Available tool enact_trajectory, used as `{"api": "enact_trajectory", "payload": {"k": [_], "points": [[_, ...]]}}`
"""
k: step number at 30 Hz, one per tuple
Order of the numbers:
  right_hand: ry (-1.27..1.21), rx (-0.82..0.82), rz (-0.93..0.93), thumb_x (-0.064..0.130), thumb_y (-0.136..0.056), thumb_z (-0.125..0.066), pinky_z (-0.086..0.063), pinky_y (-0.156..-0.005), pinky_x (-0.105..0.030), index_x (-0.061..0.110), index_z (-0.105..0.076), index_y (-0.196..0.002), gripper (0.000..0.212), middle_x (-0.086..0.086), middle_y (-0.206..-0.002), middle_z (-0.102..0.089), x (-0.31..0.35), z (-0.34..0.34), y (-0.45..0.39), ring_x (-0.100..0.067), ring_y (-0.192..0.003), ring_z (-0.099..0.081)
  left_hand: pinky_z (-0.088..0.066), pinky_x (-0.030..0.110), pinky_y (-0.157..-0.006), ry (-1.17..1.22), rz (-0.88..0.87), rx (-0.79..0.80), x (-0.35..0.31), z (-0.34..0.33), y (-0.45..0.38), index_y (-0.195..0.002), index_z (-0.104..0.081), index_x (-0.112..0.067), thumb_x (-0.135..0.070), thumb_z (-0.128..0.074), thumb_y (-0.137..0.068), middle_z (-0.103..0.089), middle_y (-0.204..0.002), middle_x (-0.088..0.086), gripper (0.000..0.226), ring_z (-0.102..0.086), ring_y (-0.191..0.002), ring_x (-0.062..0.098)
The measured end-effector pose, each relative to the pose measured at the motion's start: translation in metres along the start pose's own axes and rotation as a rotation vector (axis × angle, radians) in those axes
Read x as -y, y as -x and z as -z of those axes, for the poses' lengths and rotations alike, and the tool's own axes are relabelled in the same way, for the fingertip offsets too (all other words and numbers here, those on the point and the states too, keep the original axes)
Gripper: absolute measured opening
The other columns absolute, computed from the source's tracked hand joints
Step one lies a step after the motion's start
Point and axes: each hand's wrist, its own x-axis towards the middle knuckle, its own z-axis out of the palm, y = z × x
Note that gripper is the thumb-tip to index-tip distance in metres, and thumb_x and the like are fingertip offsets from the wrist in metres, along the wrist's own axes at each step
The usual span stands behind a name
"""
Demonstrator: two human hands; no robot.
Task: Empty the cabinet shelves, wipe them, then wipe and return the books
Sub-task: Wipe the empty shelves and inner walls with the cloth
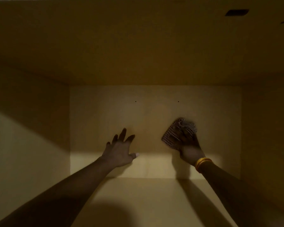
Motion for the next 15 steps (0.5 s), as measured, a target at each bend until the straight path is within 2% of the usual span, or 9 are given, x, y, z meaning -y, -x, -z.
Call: {"api": "enact_trajectory", "payload": {"k": [4,8,12,15], "points": [[-0.111,-0.032,-0.076,0.013,-0.079,-0.068,-0.014,-0.113,-0.074,0.040,-0.034,-0.153,0.086,0.003,-0.168,-0.009,0.043,0.021,-0.056,-0.031,-0.155,0.002,-0.021,0.063,-0.118,0.007,0.007,-0.013,0.012,-0.003,0.005,-0.160,-0.012,-0.036,-0.058,-0.040,-0.101,0.013,-0.169,0.001,0.069,-0.004,-0.155,0.038],[-0.150,-0.067,-0.020,0.020,-0.081,-0.066,0.003,-0.110,-0.074,0.040,-0.028,-0.156,0.086,0.002,-0.169,-0.003,0.096,0.027,-0.099,-0.032,-0.153,0.012,-0.017,0.065,-0.118,0.000,0.042,-0.036,0.027,-0.004,0.009,-0.159,-0.015,-0.034,-0.049,-0.034,-0.105,0.008,-0.170,0.003,0.059,-0.005,-0.154,0.039],[-0.097,-0.031,0.159,0.020,-0.078,-0.067,0.009,-0.109,-0.076,0.039,-0.022,-0.157,0.093,0.002,-0.168,0.008,0.139,0.014,-0.111,-0.033,-0.151,0.020,-0.015,0.064,-0.119,0.011,0.078,-0.017,0.040,-0.008,0.015,-0.160,-0.013,-0.034,-0.049,-0.034,-0.105,0.009,-0.170,0.003,0.060,-0.001,-0.155,0.039],[0.014,0.105,0.366,0.016,-0.087,-0.059,0.017,-0.111,-0.071,0.045,-0.010,-0.158,0.091,0.006,-0.165,0.021,0.154,0.001,-0.098,-0.029,-0.145,0.036,-0.013,0.063,-0.120,0.013,0.086,-0.004,0.047,-0.011,0.017,-0.160,-0.010,-0.036,-0.052,-0.033,-0.105,0.011,-0.170,0.003,0.062,0.000,-0.155,0.039]]}}
